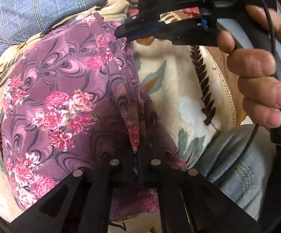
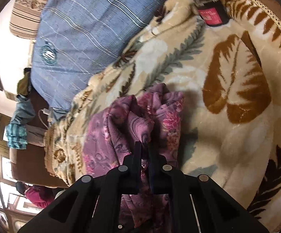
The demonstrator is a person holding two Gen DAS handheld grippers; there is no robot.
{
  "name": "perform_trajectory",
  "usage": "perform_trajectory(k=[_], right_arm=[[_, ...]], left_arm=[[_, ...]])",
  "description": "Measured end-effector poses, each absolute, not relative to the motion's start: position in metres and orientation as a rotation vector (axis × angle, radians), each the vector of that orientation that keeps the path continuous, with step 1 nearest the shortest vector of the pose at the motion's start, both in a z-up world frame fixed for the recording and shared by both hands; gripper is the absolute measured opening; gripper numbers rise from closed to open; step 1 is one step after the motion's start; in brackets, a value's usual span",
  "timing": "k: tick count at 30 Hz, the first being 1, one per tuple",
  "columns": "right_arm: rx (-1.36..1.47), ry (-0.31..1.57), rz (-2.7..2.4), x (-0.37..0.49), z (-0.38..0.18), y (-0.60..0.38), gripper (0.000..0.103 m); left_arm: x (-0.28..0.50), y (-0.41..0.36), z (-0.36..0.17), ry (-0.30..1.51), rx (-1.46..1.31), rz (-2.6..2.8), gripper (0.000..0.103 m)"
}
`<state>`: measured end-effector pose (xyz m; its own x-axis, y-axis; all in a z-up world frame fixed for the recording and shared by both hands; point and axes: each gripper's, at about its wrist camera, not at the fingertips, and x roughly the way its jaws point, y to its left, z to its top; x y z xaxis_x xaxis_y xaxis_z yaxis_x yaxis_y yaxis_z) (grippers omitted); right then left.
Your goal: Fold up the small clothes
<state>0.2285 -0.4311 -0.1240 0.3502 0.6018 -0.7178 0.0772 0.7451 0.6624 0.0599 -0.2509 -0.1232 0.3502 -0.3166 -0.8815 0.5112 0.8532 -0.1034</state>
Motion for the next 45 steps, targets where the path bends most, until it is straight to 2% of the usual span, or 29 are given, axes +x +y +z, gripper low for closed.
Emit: perform_trajectory(k=[1, 4, 6, 7, 14, 16, 17, 24, 29, 30, 31, 32, 33, 34, 35, 36, 38, 40, 41, 45], right_arm=[[0.685, 1.167, 0.394, 0.228, -0.120, -0.431, 0.007], [0.708, 1.121, 0.399, 0.226, -0.112, -0.435, 0.019], [0.740, 1.098, 0.412, 0.225, -0.109, -0.439, 0.053], [0.745, 1.088, 0.406, 0.225, -0.108, -0.441, 0.054], [0.590, 1.121, 0.411, 0.240, -0.108, -0.400, 0.052], [0.541, 1.179, 0.355, 0.248, -0.119, -0.391, 0.015], [0.539, 1.189, 0.348, 0.247, -0.121, -0.391, 0.008], [0.648, 1.019, 0.349, 0.217, -0.089, -0.440, 0.005], [0.603, 1.209, 0.261, 0.236, -0.131, -0.429, 0.006], [0.607, 1.224, 0.255, 0.237, -0.135, -0.428, 0.011], [0.613, 1.228, 0.251, 0.237, -0.136, -0.429, 0.013], [0.623, 1.230, 0.248, 0.236, -0.137, -0.431, 0.020], [0.625, 1.238, 0.241, 0.235, -0.138, -0.432, 0.038], [0.619, 1.244, 0.227, 0.234, -0.138, -0.433, 0.045], [0.611, 1.247, 0.215, 0.233, -0.139, -0.433, 0.049], [0.612, 1.244, 0.219, 0.232, -0.137, -0.436, 0.049], [0.645, 1.195, 0.241, 0.227, -0.128, -0.441, 0.049], [0.692, 1.151, 0.271, 0.223, -0.122, -0.446, 0.057], [0.714, 1.141, 0.285, 0.222, -0.121, -0.447, 0.066], [0.731, 1.156, 0.271, 0.212, -0.123, -0.441, 0.067]], left_arm=[[0.058, -0.250, -0.123, 1.089, 0.207, -0.539, 0.002], [0.060, -0.253, -0.126, 1.105, 0.191, -0.542, 0.002], [0.063, -0.253, -0.126, 1.110, 0.175, -0.545, 0.002], [0.063, -0.252, -0.127, 1.111, 0.171, -0.546, 0.002], [0.064, -0.253, -0.128, 1.111, 0.163, -0.554, 0.002], [0.066, -0.252, -0.127, 1.111, 0.158, -0.563, 0.002], [0.065, -0.252, -0.124, 1.107, 0.136, -0.585, 0.002], [0.055, -0.270, -0.103, 1.038, 0.132, -0.700, 0.002], [0.076, -0.274, -0.150, 1.172, 0.148, -0.664, 0.002], [0.076, -0.269, -0.148, 1.168, 0.116, -0.678, 0.003], [0.074, -0.263, -0.142, 1.192, 0.076, -0.709, 0.009], [0.072, -0.259, -0.139, 1.218, 0.045, -0.737, 0.015], [0.070, -0.253, -0.134, 1.243, 0.003, -0.767, 0.026], [0.067, -0.244, -0.126, 1.255, -0.043, -0.791, 0.032], [0.062, -0.229, -0.112, 1.242, -0.089, -0.809, 0.032], [0.060, -0.220, -0.103, 1.225, -0.108, -0.814, 0.035], [0.057, -0.186, -0.076, 1.156, -0.175, -0.815, 0.049], [0.060, -0.153, -0.059, 1.082, -0.229, -0.779, 0.065], [0.069, -0.133, -0.054, 1.058, -0.253, -0.736, 0.066], [0.108, -0.076, -0.074, 1.103, -0.377, -0.565, 0.067]])
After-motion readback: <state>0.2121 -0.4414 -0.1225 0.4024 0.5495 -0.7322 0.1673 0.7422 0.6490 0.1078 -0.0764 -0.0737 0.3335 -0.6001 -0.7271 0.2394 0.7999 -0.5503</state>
